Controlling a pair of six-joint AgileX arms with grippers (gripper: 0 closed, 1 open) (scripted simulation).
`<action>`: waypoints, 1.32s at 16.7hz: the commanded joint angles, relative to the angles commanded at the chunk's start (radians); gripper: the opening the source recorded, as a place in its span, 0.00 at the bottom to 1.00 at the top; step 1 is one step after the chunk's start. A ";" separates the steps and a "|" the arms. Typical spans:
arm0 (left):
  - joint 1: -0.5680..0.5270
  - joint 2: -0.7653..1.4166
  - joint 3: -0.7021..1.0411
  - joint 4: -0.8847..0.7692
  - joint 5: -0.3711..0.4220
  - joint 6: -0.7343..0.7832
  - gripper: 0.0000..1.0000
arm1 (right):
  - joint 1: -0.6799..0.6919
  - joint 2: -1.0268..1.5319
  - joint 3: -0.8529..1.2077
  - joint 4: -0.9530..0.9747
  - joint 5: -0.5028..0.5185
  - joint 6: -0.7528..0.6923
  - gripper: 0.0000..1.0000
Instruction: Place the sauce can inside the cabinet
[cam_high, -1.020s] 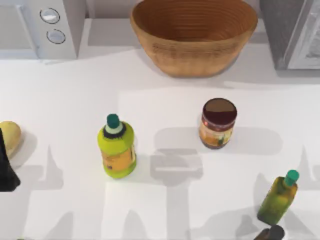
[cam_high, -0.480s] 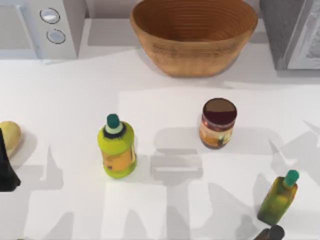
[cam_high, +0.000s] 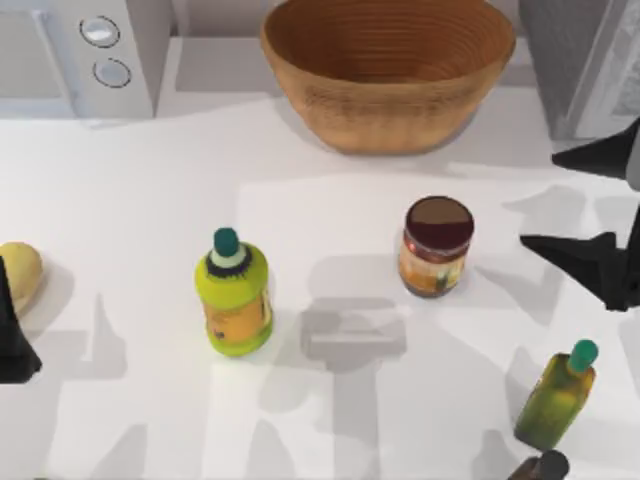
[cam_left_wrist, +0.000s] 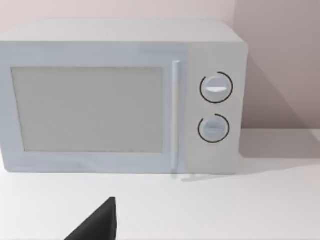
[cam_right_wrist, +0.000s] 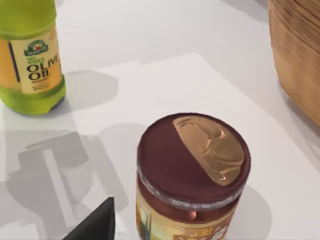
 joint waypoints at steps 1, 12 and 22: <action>0.000 0.000 0.000 0.000 0.000 0.000 1.00 | 0.002 0.104 0.047 0.007 -0.065 -0.043 1.00; 0.000 0.000 0.000 0.000 0.000 0.000 1.00 | 0.026 0.779 0.373 0.063 -0.488 -0.371 1.00; 0.000 0.000 0.000 0.000 0.000 0.000 1.00 | 0.036 0.806 0.374 0.176 -0.487 -0.285 1.00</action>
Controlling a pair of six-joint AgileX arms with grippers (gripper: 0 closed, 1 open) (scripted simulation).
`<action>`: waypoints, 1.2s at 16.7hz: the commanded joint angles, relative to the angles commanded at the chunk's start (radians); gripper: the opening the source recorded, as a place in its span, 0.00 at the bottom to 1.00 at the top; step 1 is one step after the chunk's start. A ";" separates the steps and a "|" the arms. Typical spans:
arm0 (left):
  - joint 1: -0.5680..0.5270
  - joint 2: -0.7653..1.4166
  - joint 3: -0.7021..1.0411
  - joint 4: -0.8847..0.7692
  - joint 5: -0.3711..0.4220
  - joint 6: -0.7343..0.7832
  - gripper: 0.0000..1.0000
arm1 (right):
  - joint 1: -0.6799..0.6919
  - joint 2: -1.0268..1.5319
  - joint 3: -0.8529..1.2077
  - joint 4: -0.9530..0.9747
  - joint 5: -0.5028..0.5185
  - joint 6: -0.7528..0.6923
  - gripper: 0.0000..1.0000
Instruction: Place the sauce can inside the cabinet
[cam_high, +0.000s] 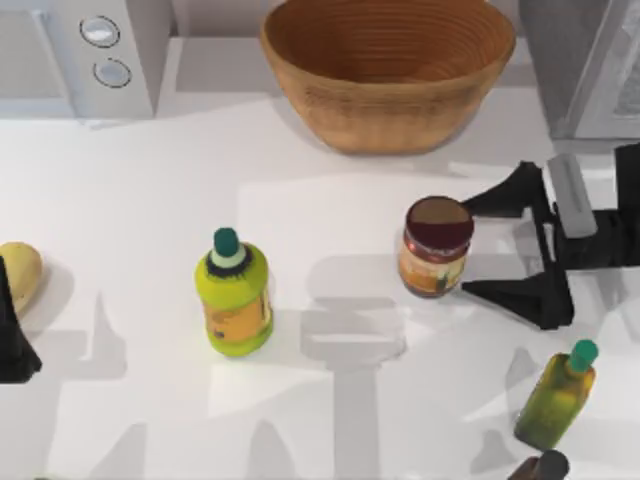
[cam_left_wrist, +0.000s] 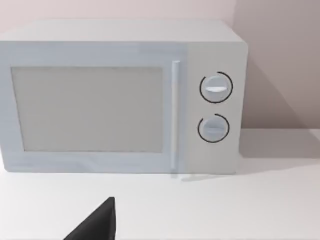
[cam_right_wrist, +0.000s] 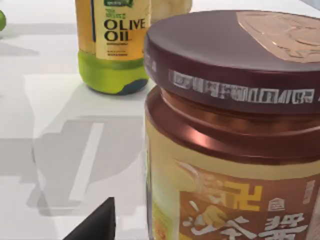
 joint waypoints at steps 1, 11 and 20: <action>0.000 0.000 0.000 0.000 0.000 0.000 1.00 | 0.006 0.010 -0.002 0.052 0.003 0.040 1.00; 0.000 0.000 0.000 0.000 0.000 0.000 1.00 | 0.127 0.072 -0.069 0.644 0.102 0.509 1.00; 0.000 0.000 0.000 0.000 0.000 0.000 1.00 | 0.145 0.070 -0.075 0.682 0.118 0.545 0.77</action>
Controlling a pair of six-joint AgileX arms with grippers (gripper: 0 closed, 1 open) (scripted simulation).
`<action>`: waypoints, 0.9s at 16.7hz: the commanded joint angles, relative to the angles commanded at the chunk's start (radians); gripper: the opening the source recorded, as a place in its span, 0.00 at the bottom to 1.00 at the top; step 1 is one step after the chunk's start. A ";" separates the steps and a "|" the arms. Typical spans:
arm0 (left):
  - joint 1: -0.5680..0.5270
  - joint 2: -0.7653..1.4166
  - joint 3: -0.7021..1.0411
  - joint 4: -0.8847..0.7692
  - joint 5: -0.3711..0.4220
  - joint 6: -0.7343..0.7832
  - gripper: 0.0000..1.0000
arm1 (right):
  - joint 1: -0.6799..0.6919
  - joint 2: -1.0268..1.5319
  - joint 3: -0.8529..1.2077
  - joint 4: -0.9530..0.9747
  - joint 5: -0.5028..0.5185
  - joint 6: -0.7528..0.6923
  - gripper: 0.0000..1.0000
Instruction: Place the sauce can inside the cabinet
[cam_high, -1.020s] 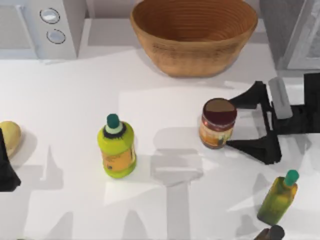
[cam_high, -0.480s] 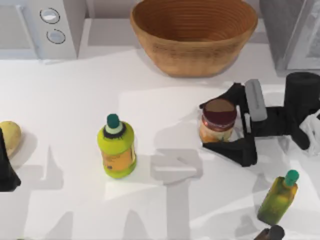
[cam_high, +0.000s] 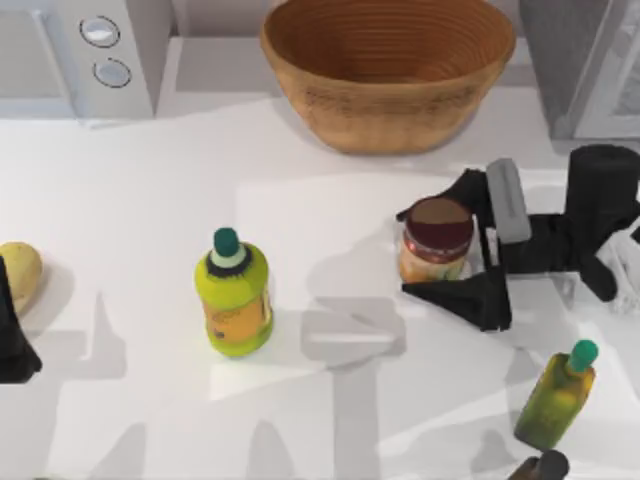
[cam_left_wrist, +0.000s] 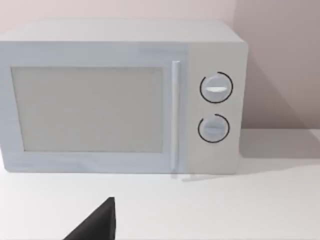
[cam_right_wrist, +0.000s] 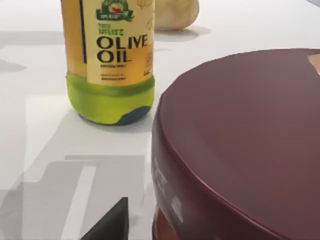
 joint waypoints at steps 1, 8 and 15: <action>0.000 0.000 0.000 0.000 0.000 0.000 1.00 | 0.000 0.000 0.000 0.000 0.000 0.000 0.70; 0.000 0.000 0.000 0.000 0.000 0.000 1.00 | 0.000 0.000 0.000 0.000 0.000 0.000 0.17; 0.000 0.000 0.000 0.000 0.000 0.000 1.00 | 0.000 0.000 0.000 0.000 0.000 0.000 0.00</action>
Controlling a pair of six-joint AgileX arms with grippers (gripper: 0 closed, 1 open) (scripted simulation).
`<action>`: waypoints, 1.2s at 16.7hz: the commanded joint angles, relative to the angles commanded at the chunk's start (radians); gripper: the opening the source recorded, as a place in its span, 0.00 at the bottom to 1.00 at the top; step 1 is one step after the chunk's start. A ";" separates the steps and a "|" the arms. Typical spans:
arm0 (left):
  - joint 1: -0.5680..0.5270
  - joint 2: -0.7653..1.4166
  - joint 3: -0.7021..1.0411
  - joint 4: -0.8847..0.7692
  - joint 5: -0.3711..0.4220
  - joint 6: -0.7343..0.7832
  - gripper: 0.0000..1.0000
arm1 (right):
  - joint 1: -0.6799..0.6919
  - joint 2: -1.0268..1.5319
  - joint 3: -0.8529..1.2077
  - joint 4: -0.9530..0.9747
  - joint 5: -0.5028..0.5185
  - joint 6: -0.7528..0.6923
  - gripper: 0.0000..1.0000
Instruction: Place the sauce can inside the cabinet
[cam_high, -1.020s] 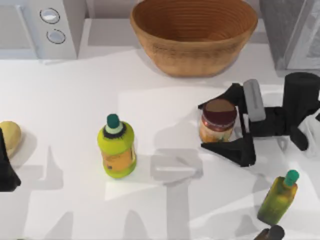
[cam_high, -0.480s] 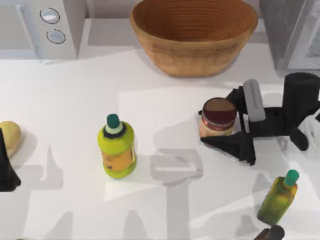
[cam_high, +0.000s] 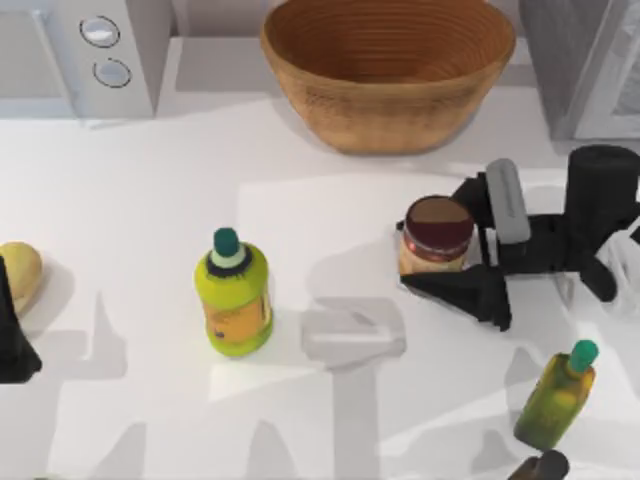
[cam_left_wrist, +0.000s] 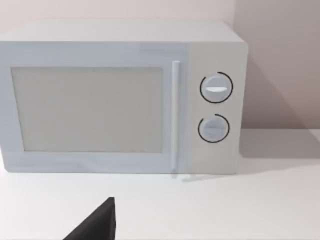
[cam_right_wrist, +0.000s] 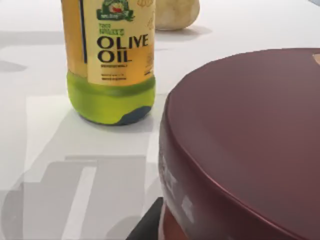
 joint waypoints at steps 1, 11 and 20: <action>0.000 0.000 0.000 0.000 0.000 0.000 1.00 | 0.000 0.000 0.000 0.000 0.000 0.000 0.00; 0.000 0.000 0.000 0.000 0.000 0.000 1.00 | -0.004 -0.186 0.016 -0.208 0.003 0.010 0.00; 0.000 0.000 0.000 0.000 0.000 0.000 1.00 | -0.003 -0.464 0.057 -0.512 -0.006 0.008 0.00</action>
